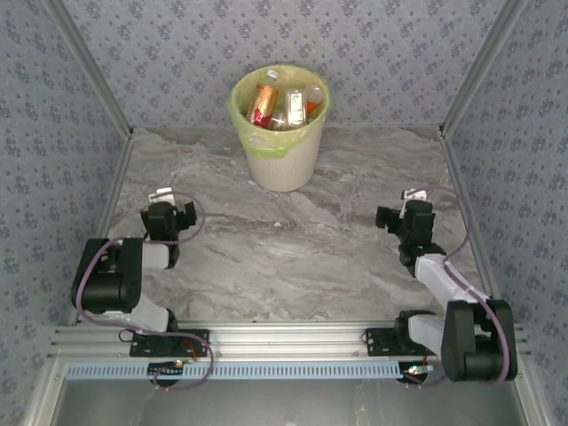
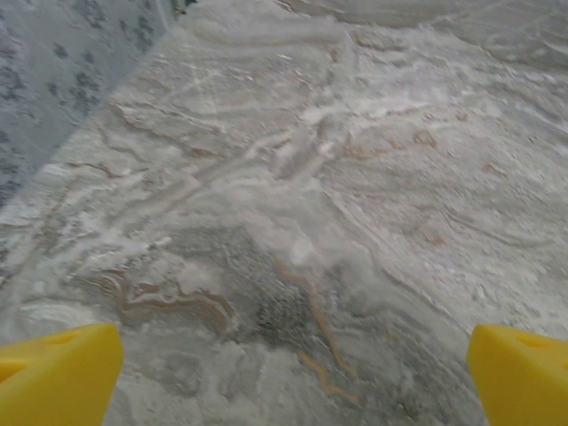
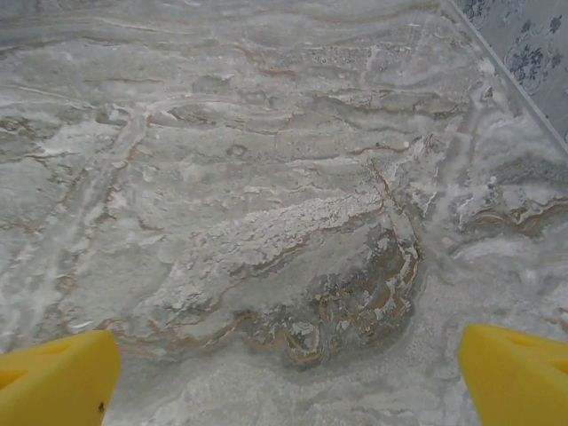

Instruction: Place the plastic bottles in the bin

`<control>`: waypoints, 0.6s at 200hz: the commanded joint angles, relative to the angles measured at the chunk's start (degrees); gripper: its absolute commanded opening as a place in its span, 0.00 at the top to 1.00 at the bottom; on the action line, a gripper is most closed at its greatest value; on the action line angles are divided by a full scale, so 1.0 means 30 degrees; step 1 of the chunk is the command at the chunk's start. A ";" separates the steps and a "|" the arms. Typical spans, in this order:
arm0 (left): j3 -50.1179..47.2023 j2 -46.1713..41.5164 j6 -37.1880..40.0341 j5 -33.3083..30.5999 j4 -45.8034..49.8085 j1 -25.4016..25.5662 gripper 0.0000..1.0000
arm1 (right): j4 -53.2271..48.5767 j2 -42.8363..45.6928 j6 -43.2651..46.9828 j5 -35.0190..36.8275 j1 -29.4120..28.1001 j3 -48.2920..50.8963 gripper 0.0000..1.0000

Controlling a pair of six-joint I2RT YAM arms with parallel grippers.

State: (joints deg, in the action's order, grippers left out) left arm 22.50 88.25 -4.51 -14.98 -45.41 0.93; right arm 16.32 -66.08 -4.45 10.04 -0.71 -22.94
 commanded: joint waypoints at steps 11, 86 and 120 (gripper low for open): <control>-0.0132 -0.0192 -0.0105 -0.0974 -0.1295 0.0134 0.01 | 0.7293 -0.3216 -0.0011 0.1258 0.0693 0.0769 0.00; -0.0132 -0.0215 -0.0048 -0.0898 -0.1285 0.0145 0.01 | 1.4430 -0.6824 0.2386 -0.1516 0.0163 0.2744 0.00; -0.0118 -0.0220 -0.0027 -0.0913 -0.1300 0.0132 0.01 | 0.9644 -0.7003 0.1835 -0.2982 0.0952 0.0102 0.00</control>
State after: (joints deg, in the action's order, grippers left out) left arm 22.50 88.25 -4.51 -17.23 -46.98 0.93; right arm 47.83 -87.02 0.30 4.36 1.39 -19.57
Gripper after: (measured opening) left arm 0.994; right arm 0.998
